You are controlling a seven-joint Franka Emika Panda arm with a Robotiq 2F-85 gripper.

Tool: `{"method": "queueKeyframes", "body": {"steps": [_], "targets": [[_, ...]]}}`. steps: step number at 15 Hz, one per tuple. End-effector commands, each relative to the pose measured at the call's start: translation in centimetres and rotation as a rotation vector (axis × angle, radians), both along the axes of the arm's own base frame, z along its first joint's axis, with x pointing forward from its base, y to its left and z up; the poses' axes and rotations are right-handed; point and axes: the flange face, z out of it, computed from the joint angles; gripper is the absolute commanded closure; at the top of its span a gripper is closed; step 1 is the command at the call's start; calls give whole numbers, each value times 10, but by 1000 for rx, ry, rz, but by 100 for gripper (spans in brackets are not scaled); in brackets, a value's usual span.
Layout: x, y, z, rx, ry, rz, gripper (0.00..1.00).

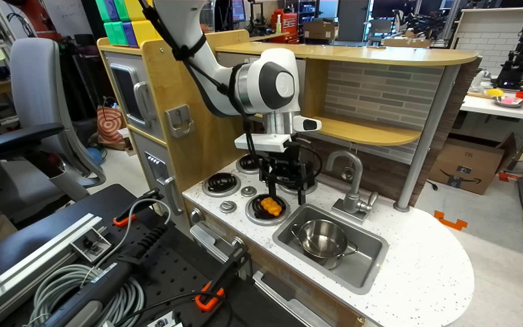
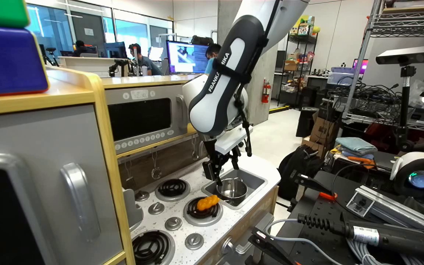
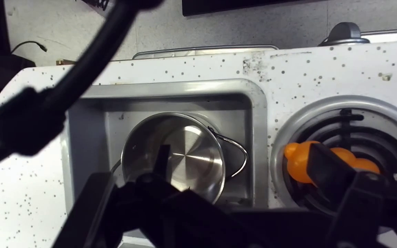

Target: Remove the orange object from the stove and put it inside the silver pot in the sink

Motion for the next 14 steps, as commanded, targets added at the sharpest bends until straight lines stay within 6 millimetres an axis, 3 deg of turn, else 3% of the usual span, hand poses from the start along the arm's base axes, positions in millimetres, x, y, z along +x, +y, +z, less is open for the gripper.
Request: {"method": "queueKeyframes", "body": {"steps": [1, 5, 12, 13, 14], "targets": [[-2, -10, 3, -123, 60, 62, 0], [-8, -26, 20, -95, 138, 282, 0], [-11, -24, 41, -9, 214, 621, 0], [-1, -26, 21, -51, 180, 542, 0], [-2, -24, 25, -34, 189, 572, 0]]}}
